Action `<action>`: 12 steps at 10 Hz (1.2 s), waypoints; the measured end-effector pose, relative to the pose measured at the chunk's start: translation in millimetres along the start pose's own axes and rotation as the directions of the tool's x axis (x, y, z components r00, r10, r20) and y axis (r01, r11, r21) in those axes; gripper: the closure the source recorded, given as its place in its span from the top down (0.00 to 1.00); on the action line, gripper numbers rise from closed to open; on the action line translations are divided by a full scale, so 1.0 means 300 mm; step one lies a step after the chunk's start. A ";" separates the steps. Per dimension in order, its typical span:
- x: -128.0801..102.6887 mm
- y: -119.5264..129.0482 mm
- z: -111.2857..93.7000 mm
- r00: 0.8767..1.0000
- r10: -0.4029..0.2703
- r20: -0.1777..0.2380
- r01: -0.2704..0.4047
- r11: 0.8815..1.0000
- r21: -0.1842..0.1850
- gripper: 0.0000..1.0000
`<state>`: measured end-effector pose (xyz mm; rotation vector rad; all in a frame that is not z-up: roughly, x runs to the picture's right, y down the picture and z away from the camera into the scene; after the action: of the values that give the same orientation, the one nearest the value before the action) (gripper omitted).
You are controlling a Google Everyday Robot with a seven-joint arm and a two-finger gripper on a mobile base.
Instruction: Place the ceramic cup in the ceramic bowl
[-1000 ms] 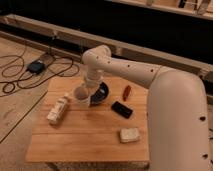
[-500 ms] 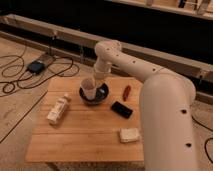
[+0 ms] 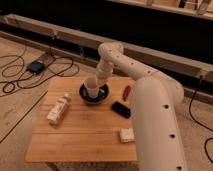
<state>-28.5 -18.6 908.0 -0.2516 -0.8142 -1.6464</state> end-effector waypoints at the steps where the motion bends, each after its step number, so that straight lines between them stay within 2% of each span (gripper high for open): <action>1: 0.013 0.016 0.019 1.000 0.006 0.003 -0.006 1.000 0.001 0.36; 4: 0.042 0.039 0.058 1.000 0.014 0.008 -0.014 1.000 0.009 0.68; 6: 0.046 0.048 0.074 1.000 0.013 0.015 -0.013 1.000 0.011 0.80; 9: 0.056 0.038 0.079 1.000 -0.001 0.017 0.001 1.000 0.014 0.80; 12: 0.063 0.018 0.055 1.000 -0.019 0.012 0.019 1.000 0.023 0.80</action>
<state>-32.9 -23.1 933.0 -0.2385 -0.8465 -1.6537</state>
